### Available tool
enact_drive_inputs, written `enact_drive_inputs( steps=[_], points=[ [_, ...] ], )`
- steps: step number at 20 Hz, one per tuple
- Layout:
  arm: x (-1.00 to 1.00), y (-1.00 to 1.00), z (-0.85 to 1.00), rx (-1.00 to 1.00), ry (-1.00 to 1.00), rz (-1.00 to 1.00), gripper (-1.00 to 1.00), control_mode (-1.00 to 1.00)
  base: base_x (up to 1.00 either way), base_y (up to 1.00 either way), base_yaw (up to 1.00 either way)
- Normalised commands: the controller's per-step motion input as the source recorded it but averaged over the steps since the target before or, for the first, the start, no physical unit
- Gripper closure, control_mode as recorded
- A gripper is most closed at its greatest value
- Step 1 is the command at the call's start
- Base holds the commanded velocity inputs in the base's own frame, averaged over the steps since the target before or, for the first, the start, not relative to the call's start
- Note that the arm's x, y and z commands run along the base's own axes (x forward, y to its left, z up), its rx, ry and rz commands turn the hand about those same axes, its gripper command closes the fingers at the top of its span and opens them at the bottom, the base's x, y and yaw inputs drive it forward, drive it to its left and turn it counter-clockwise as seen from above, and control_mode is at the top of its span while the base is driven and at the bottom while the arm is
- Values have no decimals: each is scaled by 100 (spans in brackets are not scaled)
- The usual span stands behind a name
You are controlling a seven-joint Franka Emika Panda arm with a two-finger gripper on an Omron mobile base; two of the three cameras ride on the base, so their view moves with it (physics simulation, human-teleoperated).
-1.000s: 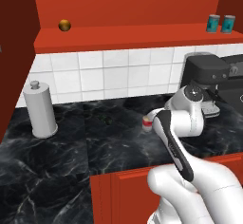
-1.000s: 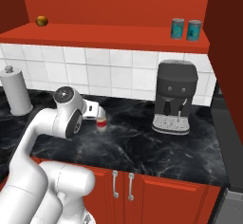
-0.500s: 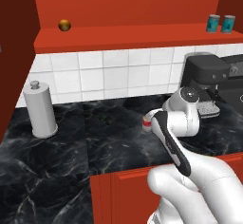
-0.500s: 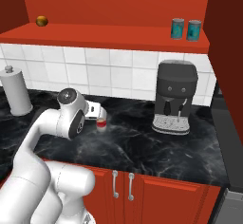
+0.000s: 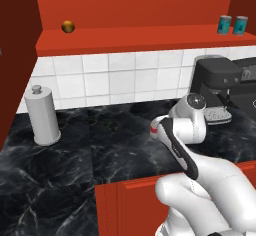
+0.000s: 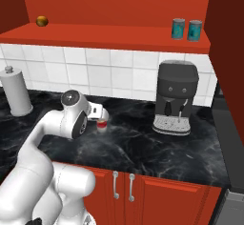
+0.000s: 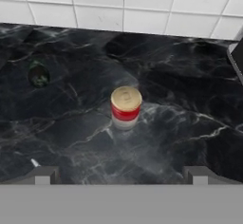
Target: Pick the cans from the counter and place them in their designated side in the cabinet.
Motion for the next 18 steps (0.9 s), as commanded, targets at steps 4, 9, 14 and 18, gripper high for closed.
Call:
enact_drive_inputs(
  steps=[4, 9, 14, 18],
  points=[
    [20, 0, -11, 0, 5, 0, -100, -100, 0, 0, 0],
    [18, 0, -10, 0, 4, 0, -100, -100, 0, 0, 0],
    [17, 0, -12, 0, 2, 0, -100, -100, 0, 0, 0],
    [14, 0, -17, 0, 1, 0, -100, -100, 0, 0, 0]
  ],
)
